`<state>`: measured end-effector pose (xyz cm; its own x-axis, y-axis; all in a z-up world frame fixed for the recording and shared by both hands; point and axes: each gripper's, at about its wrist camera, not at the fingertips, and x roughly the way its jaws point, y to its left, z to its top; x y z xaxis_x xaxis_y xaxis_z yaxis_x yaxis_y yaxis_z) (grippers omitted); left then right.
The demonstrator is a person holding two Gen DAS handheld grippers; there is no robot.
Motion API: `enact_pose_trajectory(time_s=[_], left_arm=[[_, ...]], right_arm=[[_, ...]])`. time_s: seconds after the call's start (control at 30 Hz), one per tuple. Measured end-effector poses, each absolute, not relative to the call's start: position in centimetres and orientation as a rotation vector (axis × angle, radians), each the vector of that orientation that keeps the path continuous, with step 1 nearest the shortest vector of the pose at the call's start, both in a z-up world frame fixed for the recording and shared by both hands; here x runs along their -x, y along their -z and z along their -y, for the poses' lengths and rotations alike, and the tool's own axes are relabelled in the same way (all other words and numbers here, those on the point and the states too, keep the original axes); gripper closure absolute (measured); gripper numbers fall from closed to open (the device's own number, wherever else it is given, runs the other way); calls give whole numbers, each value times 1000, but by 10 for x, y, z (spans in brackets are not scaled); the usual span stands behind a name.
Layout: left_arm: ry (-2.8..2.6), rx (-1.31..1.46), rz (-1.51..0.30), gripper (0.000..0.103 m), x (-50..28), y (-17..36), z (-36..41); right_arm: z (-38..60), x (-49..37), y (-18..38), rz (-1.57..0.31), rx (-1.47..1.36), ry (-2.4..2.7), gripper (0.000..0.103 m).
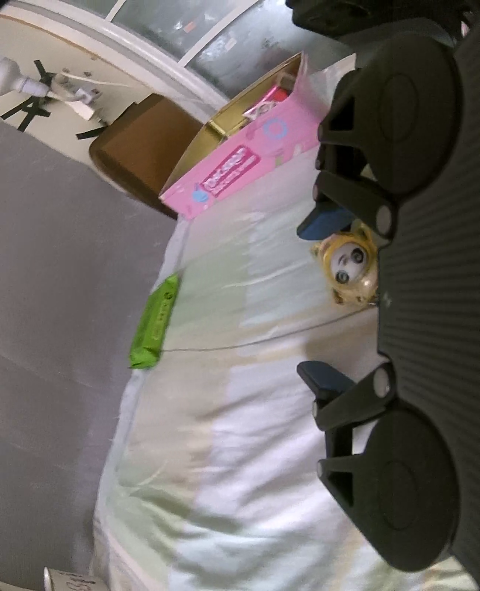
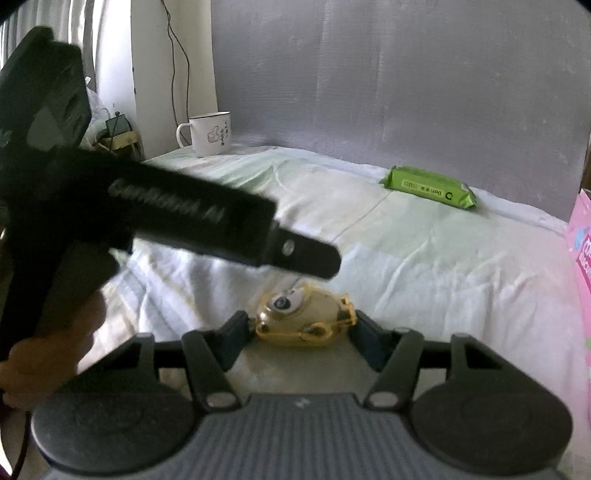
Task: Organize rigid objects
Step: 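Grasp the yellow panda keychain with the right gripper and lift it, then carry the panda keychain into the pink tin and open the right gripper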
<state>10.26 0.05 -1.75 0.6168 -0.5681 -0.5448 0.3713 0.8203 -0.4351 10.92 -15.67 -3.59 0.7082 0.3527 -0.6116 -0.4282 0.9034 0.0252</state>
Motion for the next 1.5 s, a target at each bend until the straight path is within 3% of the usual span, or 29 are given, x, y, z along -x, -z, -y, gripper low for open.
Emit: enact_pose_trajectory(time_s=[0.37,0.53,1.0,1.1,1.27,1.5], left_arm=[[624,279,-770,29,-63,18,10],[617,347,-810,29,-57,18,-2],[679,249,-838,29,-31,19,30],[680,216,-818,30,-27,18,36],[672,200,-799,40,-29,11,38],[713,165,-717,40,-37,-18,51]], right_arm=[[158,-45,33,-635,168,-497,43],[164,-32,30,-617,156,-484,31],[175,-33,30,-645,135,-498,29],[173,-32,28,-636,141,-520,42],[177,-29,27,-607,126,-492,42],[181,-24,6,-494,164,-410,43]])
